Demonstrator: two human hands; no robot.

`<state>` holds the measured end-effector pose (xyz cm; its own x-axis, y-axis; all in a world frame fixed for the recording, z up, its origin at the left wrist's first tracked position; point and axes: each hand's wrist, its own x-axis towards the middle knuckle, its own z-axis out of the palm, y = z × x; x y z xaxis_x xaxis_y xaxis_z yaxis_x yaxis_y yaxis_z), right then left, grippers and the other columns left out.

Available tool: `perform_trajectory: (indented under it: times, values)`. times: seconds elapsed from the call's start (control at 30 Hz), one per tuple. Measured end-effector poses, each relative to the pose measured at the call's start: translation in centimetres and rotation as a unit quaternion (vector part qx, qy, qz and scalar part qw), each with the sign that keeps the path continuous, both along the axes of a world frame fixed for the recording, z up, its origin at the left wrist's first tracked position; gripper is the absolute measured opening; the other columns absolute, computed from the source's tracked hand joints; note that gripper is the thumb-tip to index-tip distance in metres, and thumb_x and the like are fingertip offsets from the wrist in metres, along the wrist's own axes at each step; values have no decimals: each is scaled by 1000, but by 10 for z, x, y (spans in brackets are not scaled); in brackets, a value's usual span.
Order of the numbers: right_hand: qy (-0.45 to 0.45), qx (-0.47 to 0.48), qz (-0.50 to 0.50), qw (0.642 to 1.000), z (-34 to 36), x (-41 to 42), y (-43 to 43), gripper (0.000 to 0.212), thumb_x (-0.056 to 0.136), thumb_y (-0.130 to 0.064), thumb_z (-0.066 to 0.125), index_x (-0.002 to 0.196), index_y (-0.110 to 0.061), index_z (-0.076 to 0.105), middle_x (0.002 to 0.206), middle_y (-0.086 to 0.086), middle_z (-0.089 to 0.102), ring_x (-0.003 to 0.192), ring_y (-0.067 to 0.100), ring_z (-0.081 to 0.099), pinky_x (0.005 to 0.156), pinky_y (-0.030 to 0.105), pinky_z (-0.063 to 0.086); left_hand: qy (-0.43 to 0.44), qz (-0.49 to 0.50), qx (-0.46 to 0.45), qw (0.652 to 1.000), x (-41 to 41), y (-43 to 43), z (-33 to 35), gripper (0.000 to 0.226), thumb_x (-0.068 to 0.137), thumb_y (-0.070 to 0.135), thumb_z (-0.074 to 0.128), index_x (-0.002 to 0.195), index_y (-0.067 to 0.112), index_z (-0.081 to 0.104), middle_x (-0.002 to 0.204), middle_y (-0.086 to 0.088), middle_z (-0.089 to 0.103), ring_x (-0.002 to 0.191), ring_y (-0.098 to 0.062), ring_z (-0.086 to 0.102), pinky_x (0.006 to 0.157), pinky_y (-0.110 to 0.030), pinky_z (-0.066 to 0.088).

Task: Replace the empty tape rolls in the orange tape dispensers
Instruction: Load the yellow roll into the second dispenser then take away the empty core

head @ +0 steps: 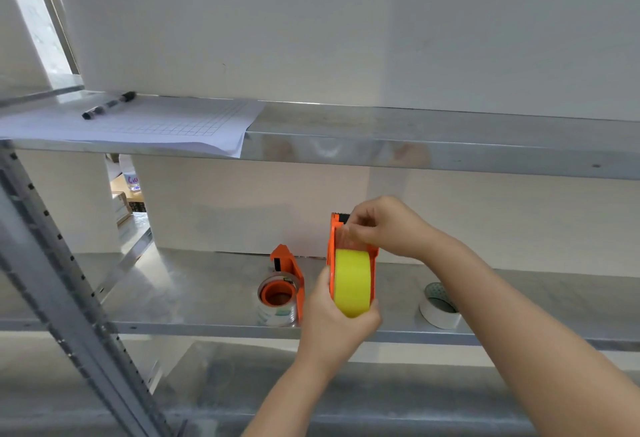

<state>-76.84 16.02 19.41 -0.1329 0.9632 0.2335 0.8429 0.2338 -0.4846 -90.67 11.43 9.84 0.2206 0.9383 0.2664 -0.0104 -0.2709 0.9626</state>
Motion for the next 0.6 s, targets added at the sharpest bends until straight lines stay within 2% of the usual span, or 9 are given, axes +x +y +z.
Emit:
perform_trajectory:
  times: [0.07, 0.2, 0.3, 0.37, 0.43, 0.5, 0.53, 0.6]
  values:
    - [-3, 20, -10, 1000, 3, 5, 8, 14, 83, -16, 63, 73, -8, 68, 69, 4, 64, 62, 13, 52, 61, 29, 43, -10, -4, -4, 1000, 1, 7, 5, 37, 61, 16, 76, 89, 31, 58, 72, 9, 65, 60, -2, 61, 52, -14, 50]
    - [69, 22, -39, 997, 11, 17, 25, 17, 85, -16, 62, 72, -8, 69, 73, 5, 67, 64, 12, 55, 59, 25, 43, -15, -9, 3, 1000, 5, 24, 16, 37, 61, 20, 78, 91, 26, 58, 76, 3, 65, 60, -3, 61, 55, -19, 54]
    - [184, 1, -78, 980, 13, 29, 37, 23, 85, -12, 57, 65, -20, 66, 78, -5, 71, 73, 2, 61, 63, 9, 46, -12, -18, 7, 1000, 8, 33, 19, 42, 57, 29, 76, 95, 26, 57, 79, 2, 65, 64, -5, 63, 55, -19, 53]
    - [236, -17, -96, 967, 12, 34, 43, 24, 87, -14, 58, 65, -22, 64, 79, -8, 70, 70, -6, 60, 58, 1, 43, -7, -20, 2, 1000, 9, 36, 18, 42, 56, 30, 75, 94, 26, 57, 79, -1, 65, 63, -6, 63, 53, -18, 51]
    - [231, -30, -103, 967, 7, 35, 48, 21, 87, -16, 60, 67, -21, 64, 81, -1, 70, 61, -2, 58, 54, 6, 44, -4, -15, -13, 1000, 9, 39, 15, 39, 56, 28, 74, 91, 27, 57, 79, -5, 66, 66, -15, 67, 56, -28, 56]
    - [237, -29, -108, 965, 1, 34, 52, 21, 86, -16, 62, 65, -20, 64, 80, 4, 68, 62, 6, 57, 59, 15, 46, 12, -15, -25, 1000, 9, 41, 14, 36, 57, 24, 72, 88, 28, 56, 77, -4, 67, 69, -23, 67, 63, -38, 57]
    - [243, -27, -113, 963, -2, 34, 53, 22, 86, -17, 63, 64, -20, 63, 77, 4, 68, 62, 7, 57, 61, 18, 45, 26, -21, -25, 999, 9, 42, 14, 35, 58, 23, 72, 88, 29, 56, 77, -1, 65, 68, -19, 66, 64, -37, 57]
    - [256, -28, -124, 958, -6, 34, 56, 23, 86, -18, 62, 63, -20, 62, 71, -2, 66, 58, 3, 56, 57, 14, 45, 45, -36, -22, 998, 7, 44, 16, 34, 61, 20, 72, 91, 27, 56, 77, 1, 63, 65, -11, 61, 63, -36, 57]
